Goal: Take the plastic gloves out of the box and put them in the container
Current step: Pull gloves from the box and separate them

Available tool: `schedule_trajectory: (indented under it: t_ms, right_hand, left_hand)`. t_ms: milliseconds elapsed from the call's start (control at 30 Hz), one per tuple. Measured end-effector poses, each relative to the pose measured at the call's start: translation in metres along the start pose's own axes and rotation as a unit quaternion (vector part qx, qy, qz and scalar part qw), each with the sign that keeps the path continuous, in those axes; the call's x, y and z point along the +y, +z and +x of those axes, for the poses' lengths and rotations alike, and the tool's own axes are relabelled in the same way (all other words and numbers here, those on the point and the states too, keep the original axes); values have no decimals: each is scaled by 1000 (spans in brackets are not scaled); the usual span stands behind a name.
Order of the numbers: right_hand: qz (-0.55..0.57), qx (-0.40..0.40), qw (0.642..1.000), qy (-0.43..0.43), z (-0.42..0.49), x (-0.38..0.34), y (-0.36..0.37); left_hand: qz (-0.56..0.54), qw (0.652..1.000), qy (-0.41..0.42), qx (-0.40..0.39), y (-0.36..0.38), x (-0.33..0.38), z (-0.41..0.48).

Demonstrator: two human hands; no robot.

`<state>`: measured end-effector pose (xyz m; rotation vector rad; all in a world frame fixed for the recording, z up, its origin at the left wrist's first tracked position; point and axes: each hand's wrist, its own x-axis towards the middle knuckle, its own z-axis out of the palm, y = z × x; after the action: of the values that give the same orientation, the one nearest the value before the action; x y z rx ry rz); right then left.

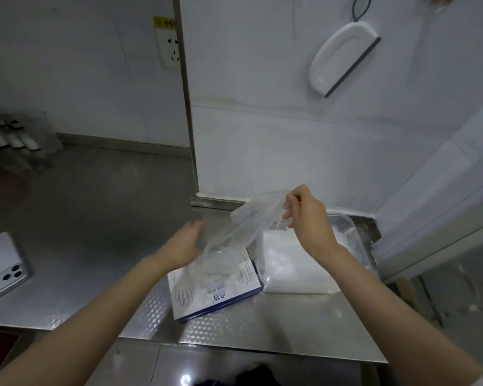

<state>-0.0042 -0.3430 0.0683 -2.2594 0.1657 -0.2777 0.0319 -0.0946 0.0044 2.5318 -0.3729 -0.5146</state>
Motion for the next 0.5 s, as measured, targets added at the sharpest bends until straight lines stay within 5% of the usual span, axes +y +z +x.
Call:
schedule_trajectory:
  t_ms: [67,133,233,333,433,500]
  right_hand:
    - [-4,-3,1000,-21,1,1,-8]
    - [-2,-21,999,-41,1,1,-15]
    - [-40,-55,995,-71,1,3,-24]
    - [-66,-63,992,-84,5,9,-35]
    - [81,-42,996,4,7,20,-43]
    - [162,-98,979,69,4,31,-46]
  left_hand:
    - [-122,991,31,44,-14,30,4]
    - [-194,979,64,7,-22,63,5]
    - [-194,973,117,-42,-22,97,9]
    - [-182,968,170,-10,-12,116,19]
    - [-287,944,161,34,-6,135,26]
    - [-379,912,151,29,-7,149,27]
